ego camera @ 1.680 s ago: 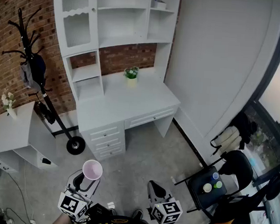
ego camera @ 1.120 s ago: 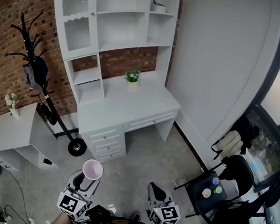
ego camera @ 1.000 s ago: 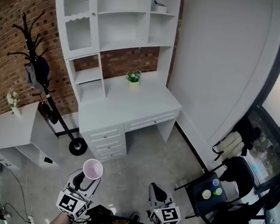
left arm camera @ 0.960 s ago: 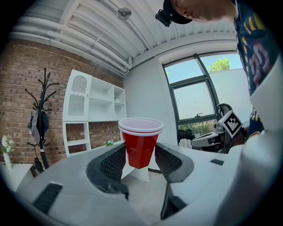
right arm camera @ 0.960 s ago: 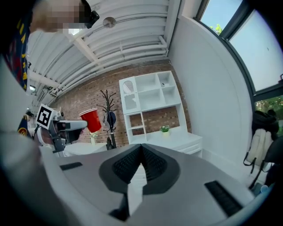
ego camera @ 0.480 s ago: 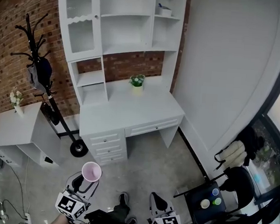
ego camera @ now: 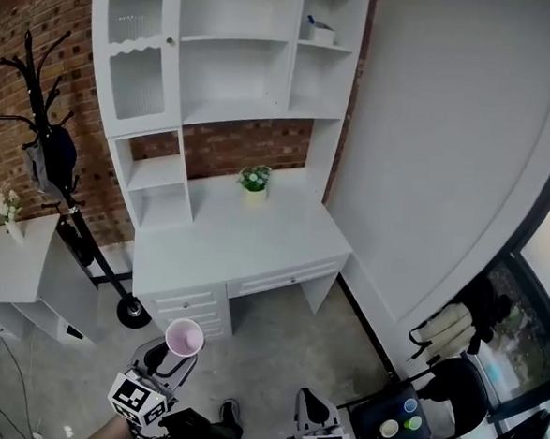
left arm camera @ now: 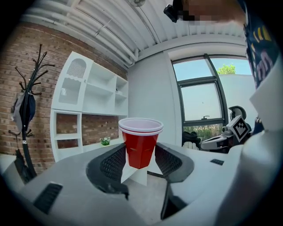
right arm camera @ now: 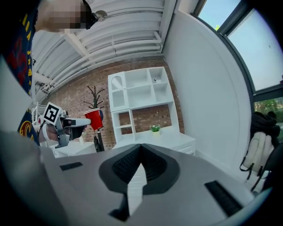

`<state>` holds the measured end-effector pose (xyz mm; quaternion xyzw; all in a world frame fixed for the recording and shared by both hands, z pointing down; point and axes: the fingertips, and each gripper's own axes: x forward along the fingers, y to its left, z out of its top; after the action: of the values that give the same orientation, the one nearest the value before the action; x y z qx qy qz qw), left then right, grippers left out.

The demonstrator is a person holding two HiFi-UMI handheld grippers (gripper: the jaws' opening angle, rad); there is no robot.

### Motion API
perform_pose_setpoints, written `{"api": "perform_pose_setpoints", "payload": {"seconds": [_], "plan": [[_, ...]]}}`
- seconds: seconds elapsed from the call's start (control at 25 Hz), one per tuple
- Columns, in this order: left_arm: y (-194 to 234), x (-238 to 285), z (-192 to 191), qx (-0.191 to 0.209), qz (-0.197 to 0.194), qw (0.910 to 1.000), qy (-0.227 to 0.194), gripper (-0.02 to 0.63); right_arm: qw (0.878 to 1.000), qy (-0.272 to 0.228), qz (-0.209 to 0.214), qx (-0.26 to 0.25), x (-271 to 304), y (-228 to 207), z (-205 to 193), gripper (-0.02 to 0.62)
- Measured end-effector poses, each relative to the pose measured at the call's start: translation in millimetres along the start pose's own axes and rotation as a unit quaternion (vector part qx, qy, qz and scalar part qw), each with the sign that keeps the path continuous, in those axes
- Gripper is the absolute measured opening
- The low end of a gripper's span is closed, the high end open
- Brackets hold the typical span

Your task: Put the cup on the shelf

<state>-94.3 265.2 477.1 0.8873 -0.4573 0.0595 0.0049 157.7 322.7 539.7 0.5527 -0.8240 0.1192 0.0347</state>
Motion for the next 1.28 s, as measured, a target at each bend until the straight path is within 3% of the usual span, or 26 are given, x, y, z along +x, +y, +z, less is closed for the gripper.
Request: {"api": "perform_pose_setpoints", "payload": {"seconds": [0.28,0.52,0.8,0.96,1.28], "plan": [[67,67,24,0.010,-0.004,0.9997,-0.024,0.209,1.000,-0.003,-0.012,-0.010,89,-18,36,-0.003],[139,97,9,-0.006,0.019,0.9996,-0.020,0.209,1.000,0.002,0.000,-0.016,163,-12,51,-0.003],[179,128,6,-0.009,0.025,0.9995,-0.016,0.209,1.000,0.026,0.000,-0.005,217,-19,51,-0.003],[196,141,6,-0.011,0.033,0.9993,-0.015,0.209,0.999,0.043,0.015,-0.028,247,-20,55,-0.003],[254,171,8,0.015,0.101,0.9948,-0.004,0.209,0.997,0.030,0.063,-0.030,320,-49,75,-0.003]]}}
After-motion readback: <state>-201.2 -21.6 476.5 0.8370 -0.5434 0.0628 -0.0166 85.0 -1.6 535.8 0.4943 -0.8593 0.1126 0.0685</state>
